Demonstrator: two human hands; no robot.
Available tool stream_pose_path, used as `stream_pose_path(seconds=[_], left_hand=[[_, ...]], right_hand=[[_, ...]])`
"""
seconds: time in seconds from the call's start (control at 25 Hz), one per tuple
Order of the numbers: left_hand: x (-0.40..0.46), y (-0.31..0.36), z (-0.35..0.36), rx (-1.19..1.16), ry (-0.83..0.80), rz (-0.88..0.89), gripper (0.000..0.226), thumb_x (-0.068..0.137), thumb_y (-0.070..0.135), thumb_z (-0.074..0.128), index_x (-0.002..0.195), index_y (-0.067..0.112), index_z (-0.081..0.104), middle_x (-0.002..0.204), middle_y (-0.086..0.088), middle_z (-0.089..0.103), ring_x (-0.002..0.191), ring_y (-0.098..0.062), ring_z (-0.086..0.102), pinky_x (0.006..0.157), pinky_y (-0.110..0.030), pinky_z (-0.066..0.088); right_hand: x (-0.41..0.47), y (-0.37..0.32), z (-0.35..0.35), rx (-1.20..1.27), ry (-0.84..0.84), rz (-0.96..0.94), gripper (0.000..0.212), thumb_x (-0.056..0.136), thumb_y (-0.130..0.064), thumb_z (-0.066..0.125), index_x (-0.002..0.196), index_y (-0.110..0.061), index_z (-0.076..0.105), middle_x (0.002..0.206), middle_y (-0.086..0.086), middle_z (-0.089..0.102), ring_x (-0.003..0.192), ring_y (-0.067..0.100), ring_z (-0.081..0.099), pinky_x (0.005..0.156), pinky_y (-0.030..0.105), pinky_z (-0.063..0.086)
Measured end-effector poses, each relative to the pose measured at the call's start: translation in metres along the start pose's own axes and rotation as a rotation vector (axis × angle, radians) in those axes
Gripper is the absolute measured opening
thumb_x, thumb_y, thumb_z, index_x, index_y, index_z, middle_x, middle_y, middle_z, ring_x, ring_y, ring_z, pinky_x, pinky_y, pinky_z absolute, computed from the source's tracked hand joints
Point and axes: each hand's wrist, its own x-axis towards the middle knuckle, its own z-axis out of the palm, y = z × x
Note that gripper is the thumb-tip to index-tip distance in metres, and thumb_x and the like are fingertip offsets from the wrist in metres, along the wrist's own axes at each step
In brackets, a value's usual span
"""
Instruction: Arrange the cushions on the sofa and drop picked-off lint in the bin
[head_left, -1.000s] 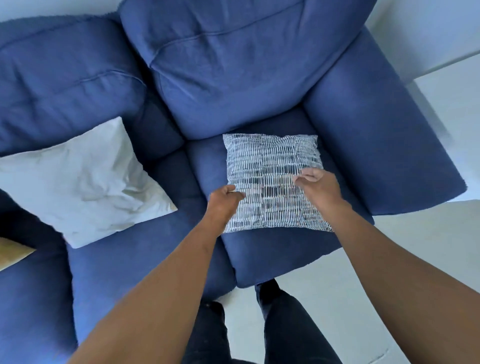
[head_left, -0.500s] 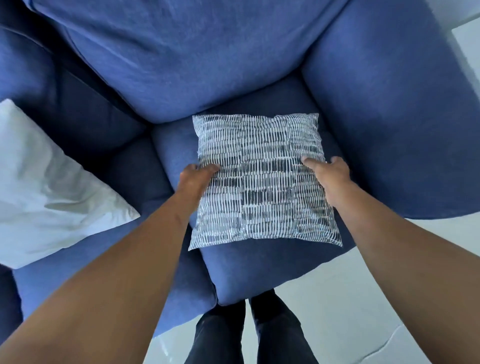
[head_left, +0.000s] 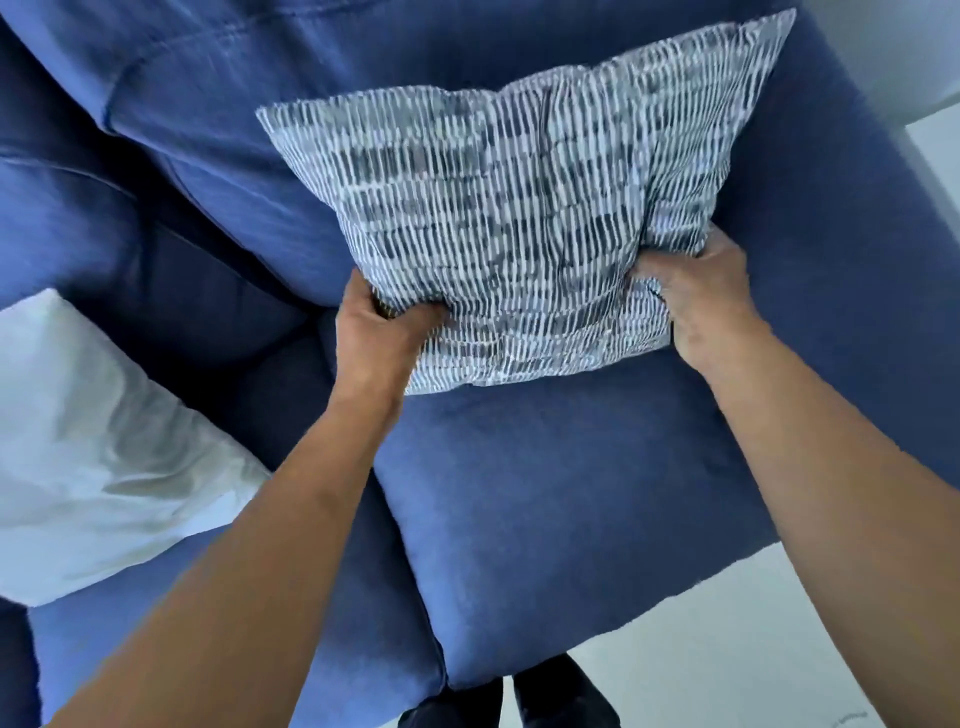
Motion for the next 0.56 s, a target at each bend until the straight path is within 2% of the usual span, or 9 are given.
stream_pose_path(seconds=[0.04,0.08,0.16,0.24,0.32,0.4,0.44,0.48,0.56], left_hand=[[0.012,-0.001,0.005,-0.003,0.042,-0.002,0.047,0.073,0.001,0.076,0.113,0.022,0.062,0.107,0.000,0.074,0.105,-0.030,0.070,0.090,-0.046,0.061],[0.023,-0.005,0.011,-0.010,0.066,-0.018,0.050,0.073,0.003,0.078,0.117,0.021,0.061,0.109,0.000,0.074,0.105,-0.026,0.071,0.090,-0.044,0.061],[0.040,-0.020,0.020,0.046,0.095,-0.080,0.054,0.075,0.006,0.082,0.123,0.016,0.059,0.110,0.000,0.072,0.103,-0.021,0.071,0.090,-0.039,0.061],[0.053,-0.034,0.024,0.144,0.128,-0.127,0.054,0.077,0.015,0.086,0.124,0.012,0.060,0.106,0.003,0.071,0.100,-0.018,0.071,0.086,-0.036,0.061],[0.060,-0.038,0.027,0.194,0.195,-0.077,0.051,0.074,0.025,0.087,0.119,0.014,0.064,0.104,0.004,0.073,0.095,-0.016,0.071,0.086,-0.040,0.061],[0.056,-0.038,0.029,0.220,0.258,0.019,0.049,0.074,0.028,0.085,0.117,0.017,0.064,0.106,0.005,0.074,0.096,-0.015,0.070,0.087,-0.037,0.060],[0.051,-0.037,0.030,0.218,0.273,0.051,0.048,0.076,0.026,0.084,0.119,0.018,0.063,0.109,0.006,0.073,0.098,-0.013,0.069,0.087,-0.033,0.059],[0.046,-0.039,0.030,0.212,0.273,0.065,0.048,0.079,0.025,0.083,0.122,0.019,0.062,0.111,0.006,0.073,0.100,-0.012,0.069,0.087,-0.029,0.058],[0.039,-0.044,0.030,0.218,0.251,0.036,0.052,0.081,0.027,0.082,0.127,0.020,0.059,0.113,0.009,0.070,0.103,-0.012,0.067,0.088,-0.029,0.055]], right_hand=[[0.020,-0.005,0.010,-0.061,-0.027,-0.007,0.047,0.077,0.013,0.071,0.117,-0.009,0.061,0.097,0.004,0.071,0.074,0.003,0.070,0.069,0.017,0.057],[0.037,-0.007,0.020,-0.129,-0.056,0.015,0.061,0.075,0.010,0.075,0.131,-0.006,0.055,0.103,0.005,0.070,0.081,0.005,0.070,0.074,0.016,0.056],[0.071,0.000,0.034,-0.238,-0.079,0.089,0.076,0.073,0.005,0.078,0.142,-0.004,0.047,0.118,0.010,0.067,0.102,0.020,0.068,0.092,0.030,0.055],[0.103,0.014,0.041,-0.285,-0.089,0.141,0.060,0.081,0.008,0.068,0.137,0.001,0.049,0.115,0.010,0.068,0.104,0.026,0.064,0.095,0.039,0.054],[0.116,0.016,0.045,-0.175,-0.075,0.179,0.039,0.083,0.014,0.055,0.118,-0.004,0.058,0.091,0.005,0.071,0.086,0.020,0.059,0.083,0.036,0.048],[0.111,0.013,0.047,-0.054,-0.034,0.175,0.043,0.080,0.016,0.052,0.112,-0.012,0.060,0.098,0.005,0.070,0.085,0.014,0.058,0.081,0.028,0.037],[0.105,0.013,0.045,-0.042,-0.029,0.162,0.045,0.080,0.017,0.052,0.111,-0.013,0.061,0.101,0.003,0.068,0.084,0.010,0.058,0.067,0.031,0.040],[0.100,0.015,0.043,-0.029,-0.031,0.144,0.046,0.080,0.018,0.052,0.112,-0.013,0.062,0.099,0.001,0.068,0.081,0.007,0.058,0.064,0.022,0.048],[0.091,0.018,0.035,-0.014,-0.085,0.140,0.047,0.081,0.019,0.055,0.116,-0.011,0.062,0.096,-0.002,0.068,0.078,0.007,0.062,0.052,0.020,0.047]])
